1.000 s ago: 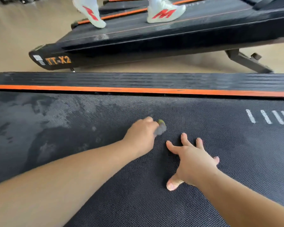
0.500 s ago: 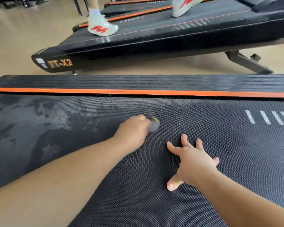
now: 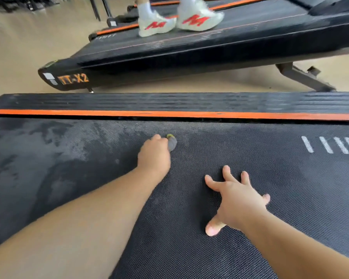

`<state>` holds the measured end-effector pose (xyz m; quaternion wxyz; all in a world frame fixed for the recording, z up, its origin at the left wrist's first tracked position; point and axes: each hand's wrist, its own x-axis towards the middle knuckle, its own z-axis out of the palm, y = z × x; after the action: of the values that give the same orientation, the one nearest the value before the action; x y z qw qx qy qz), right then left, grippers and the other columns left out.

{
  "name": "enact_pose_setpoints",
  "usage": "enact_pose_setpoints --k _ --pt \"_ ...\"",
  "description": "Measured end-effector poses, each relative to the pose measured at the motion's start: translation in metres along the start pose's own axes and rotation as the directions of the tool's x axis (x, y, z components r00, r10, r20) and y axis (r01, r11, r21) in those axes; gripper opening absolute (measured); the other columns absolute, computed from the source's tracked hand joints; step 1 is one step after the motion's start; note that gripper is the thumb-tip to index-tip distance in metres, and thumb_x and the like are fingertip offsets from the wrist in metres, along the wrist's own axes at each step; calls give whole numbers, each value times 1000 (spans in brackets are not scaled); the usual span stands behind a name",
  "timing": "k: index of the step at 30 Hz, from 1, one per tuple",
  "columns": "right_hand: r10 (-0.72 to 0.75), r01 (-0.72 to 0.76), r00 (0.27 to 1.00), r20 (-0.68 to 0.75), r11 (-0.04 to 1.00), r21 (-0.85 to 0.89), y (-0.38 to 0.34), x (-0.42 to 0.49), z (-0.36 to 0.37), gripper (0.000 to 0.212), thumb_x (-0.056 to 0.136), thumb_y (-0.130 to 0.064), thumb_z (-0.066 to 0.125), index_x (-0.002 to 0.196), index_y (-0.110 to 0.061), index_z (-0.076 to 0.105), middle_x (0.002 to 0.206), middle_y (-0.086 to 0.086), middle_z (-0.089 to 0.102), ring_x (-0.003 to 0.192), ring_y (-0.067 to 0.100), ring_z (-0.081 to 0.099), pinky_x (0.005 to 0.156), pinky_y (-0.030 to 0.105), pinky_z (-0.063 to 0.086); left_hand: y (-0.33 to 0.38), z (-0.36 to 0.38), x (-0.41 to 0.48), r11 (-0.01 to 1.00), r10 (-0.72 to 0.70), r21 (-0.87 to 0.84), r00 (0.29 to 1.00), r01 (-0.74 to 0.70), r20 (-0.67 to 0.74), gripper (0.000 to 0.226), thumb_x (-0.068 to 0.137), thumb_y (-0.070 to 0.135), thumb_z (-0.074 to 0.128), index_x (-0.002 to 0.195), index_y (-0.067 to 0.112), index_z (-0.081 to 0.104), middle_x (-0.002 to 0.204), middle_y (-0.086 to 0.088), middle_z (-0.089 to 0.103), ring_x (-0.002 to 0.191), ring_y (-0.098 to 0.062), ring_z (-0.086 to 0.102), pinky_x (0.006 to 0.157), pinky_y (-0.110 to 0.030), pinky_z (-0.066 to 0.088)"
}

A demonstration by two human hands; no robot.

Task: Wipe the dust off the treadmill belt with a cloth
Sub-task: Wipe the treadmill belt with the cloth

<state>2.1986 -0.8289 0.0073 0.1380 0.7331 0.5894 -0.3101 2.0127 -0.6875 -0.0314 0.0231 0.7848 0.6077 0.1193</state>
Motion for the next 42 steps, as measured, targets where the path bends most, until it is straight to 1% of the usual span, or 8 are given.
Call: enact_pose_setpoints --k 6,11,17,23,30,36,39,42 --pt "-1 0 1000 -16 1000 -10 0 1 2 138 51 -57 96 152 -66 3 168 -15 -24 156 35 -22 107 85 17 38 -2 -39 861 506 -158 845 -483 174 3 94 19 53 96 17 55 86 3 37 80 -26 47 62 -44 46" --pt "7 -7 1000 -12 1000 -1 0 1 2 139 51 -57 96 152 -66 1 168 -16 -24 156 34 -22 108 85 16 -2 -9 -4 998 -50 -35 998 51 50 8 95 15 49 97 12 57 93 -2 42 89 -30 52 65 -38 39" --pt "1 -1 1000 -11 1000 -8 1 1 2 139 50 -58 96 152 -66 2 168 -15 -24 156 36 -22 106 87 16 35 -5 -52 838 530 -252 832 -483 166 14 93 14 58 84 16 47 83 2 40 73 -21 42 60 -42 42" --pt "4 -4 1000 5 1000 -2 0 1 0 139 51 -57 96 152 -66 2 168 -16 -25 156 35 -23 107 86 16 -12 -5 -14 998 -70 -10 997 70 -17 12 95 10 51 87 19 49 89 -1 39 85 -28 51 63 -38 35" --pt "-9 9 1000 -22 1000 -13 3 0 1 139 50 -58 96 153 -64 4 169 -15 -23 156 36 -22 106 87 18 41 9 -53 846 506 -251 856 -470 102 17 93 15 58 84 18 43 82 2 37 74 -22 39 59 -43 41" --pt "-27 28 1000 10 999 -47 6 -1 -6 137 46 -73 89 152 -66 3 169 -18 -16 159 33 -11 114 72 30 -30 6 -15 986 -17 -164 998 6 -65 14 94 20 55 81 15 55 80 2 44 75 -26 54 62 -39 47" --pt "-29 26 998 -64 999 -45 -4 8 -31 126 49 -83 82 156 -57 21 167 -10 18 155 33 18 114 63 37 -23 4 -4 989 -2 -148 1000 1 -6 10 91 16 58 96 21 51 87 4 52 80 -25 57 69 -44 53" --pt "-73 61 991 -116 993 -105 -22 32 -38 136 48 -82 83 156 -59 5 171 -6 -12 158 39 -9 112 79 24 -31 2 22 987 -40 -157 999 38 -6 11 93 22 59 95 20 48 92 1 53 85 -26 56 73 -45 52"
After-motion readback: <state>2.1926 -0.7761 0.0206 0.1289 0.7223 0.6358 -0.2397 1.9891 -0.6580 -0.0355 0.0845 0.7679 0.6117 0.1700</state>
